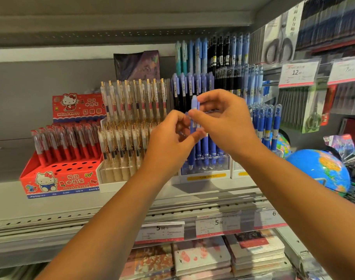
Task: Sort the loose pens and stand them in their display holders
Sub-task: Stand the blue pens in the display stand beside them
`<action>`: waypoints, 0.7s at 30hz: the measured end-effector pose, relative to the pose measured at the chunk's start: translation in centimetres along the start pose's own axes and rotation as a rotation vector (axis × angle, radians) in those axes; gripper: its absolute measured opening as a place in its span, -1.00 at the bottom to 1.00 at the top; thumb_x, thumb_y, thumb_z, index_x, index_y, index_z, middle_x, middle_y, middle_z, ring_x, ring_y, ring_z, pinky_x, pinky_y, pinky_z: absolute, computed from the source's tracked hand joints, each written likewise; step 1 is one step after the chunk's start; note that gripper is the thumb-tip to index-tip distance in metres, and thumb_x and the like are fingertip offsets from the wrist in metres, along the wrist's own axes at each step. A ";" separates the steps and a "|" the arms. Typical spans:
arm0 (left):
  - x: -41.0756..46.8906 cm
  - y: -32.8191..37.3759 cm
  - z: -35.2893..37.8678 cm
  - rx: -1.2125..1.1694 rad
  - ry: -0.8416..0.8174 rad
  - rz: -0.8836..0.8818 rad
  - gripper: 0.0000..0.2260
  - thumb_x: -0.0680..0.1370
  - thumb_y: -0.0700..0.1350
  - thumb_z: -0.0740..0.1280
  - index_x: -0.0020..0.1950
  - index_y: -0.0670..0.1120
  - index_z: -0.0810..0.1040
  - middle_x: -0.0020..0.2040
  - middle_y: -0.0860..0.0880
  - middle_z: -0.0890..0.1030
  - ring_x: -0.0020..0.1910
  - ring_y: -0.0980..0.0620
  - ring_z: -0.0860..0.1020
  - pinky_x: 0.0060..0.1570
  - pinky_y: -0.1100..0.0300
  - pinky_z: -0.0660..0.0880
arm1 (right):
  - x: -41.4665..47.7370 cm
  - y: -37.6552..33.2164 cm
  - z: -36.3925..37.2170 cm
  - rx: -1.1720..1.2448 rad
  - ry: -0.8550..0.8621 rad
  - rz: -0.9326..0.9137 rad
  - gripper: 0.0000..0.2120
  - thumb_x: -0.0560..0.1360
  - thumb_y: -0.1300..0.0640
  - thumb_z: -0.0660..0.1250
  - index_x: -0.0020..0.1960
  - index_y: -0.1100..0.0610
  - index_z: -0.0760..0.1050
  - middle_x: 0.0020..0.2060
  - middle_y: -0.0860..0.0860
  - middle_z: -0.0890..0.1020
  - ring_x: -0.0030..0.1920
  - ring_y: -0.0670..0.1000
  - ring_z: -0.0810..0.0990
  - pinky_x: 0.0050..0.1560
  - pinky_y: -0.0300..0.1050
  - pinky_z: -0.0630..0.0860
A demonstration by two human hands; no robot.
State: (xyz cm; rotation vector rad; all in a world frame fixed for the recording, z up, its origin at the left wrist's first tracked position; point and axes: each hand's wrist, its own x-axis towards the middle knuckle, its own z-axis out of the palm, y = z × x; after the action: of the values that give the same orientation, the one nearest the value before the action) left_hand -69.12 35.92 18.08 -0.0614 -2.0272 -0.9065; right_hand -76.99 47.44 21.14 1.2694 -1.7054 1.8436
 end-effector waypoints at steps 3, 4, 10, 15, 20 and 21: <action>1.0 0.0 -1.0 0.358 -0.014 0.190 -0.59 0.41 0.10 0.53 0.12 -0.03 0.48 0.00 0.04 0.53 -0.05 0.07 0.50 -0.08 0.15 0.50 | 0.5 0.4 -1.3 0.050 0.110 0.025 -0.83 0.48 0.23 0.46 0.04 0.11 0.55 -0.19 0.01 0.60 -0.20 0.00 0.68 -0.29 -0.09 0.67; 1.5 -0.1 -1.4 0.494 -0.029 0.252 -0.51 0.40 0.12 0.54 0.20 -0.03 0.47 0.09 0.01 0.51 0.04 0.02 0.49 0.01 0.09 0.48 | 0.6 0.7 -1.7 0.040 0.148 0.022 -0.83 0.49 0.22 0.46 0.05 0.09 0.54 -0.18 -0.01 0.60 -0.21 0.00 0.68 -0.28 -0.07 0.67; 3.9 -1.4 -2.2 0.965 -0.247 0.250 -0.10 0.35 0.32 0.48 0.57 0.06 0.18 0.49 -0.03 0.32 0.42 -0.12 0.35 0.30 -0.13 0.35 | 0.4 3.1 -1.6 -0.145 0.158 0.016 -0.80 0.52 0.14 0.43 0.11 0.02 0.50 -0.11 -0.11 0.58 -0.16 0.01 0.67 -0.14 0.03 0.65; 4.4 -2.6 -2.2 1.033 -0.321 0.251 -0.10 0.38 0.37 0.41 0.59 0.09 0.10 0.52 0.02 0.33 0.41 -0.08 0.41 0.29 -0.14 0.40 | -0.2 4.7 -0.9 -0.263 0.045 0.073 -0.77 0.53 0.09 0.42 0.17 0.05 0.50 -0.10 -0.16 0.57 -0.18 -0.07 0.65 -0.10 0.04 0.65; 4.3 -2.9 -2.0 1.041 -0.297 0.272 -0.12 0.39 0.36 0.41 0.58 0.10 0.10 0.52 0.05 0.33 0.41 -0.06 0.42 0.31 -0.16 0.37 | -0.5 4.9 -0.3 -0.366 -0.024 0.059 -0.73 0.53 0.08 0.42 0.20 0.10 0.51 -0.13 -0.13 0.56 -0.18 -0.08 0.63 -0.08 -0.02 0.64; 4.3 -3.0 -1.9 1.045 -0.294 0.274 -0.12 0.39 0.36 0.40 0.58 0.10 0.10 0.52 0.05 0.33 0.41 -0.06 0.42 0.31 -0.16 0.37 | -0.6 4.9 -0.3 -0.399 -0.031 0.047 -0.73 0.53 0.08 0.42 0.19 0.11 0.52 -0.15 -0.12 0.56 -0.19 -0.10 0.62 -0.08 -0.06 0.64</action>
State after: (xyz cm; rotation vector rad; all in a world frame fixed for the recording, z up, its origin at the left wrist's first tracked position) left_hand -71.46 31.32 20.23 0.1093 -2.4495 0.4108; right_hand -80.44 46.73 17.65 1.1038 -2.0060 1.4125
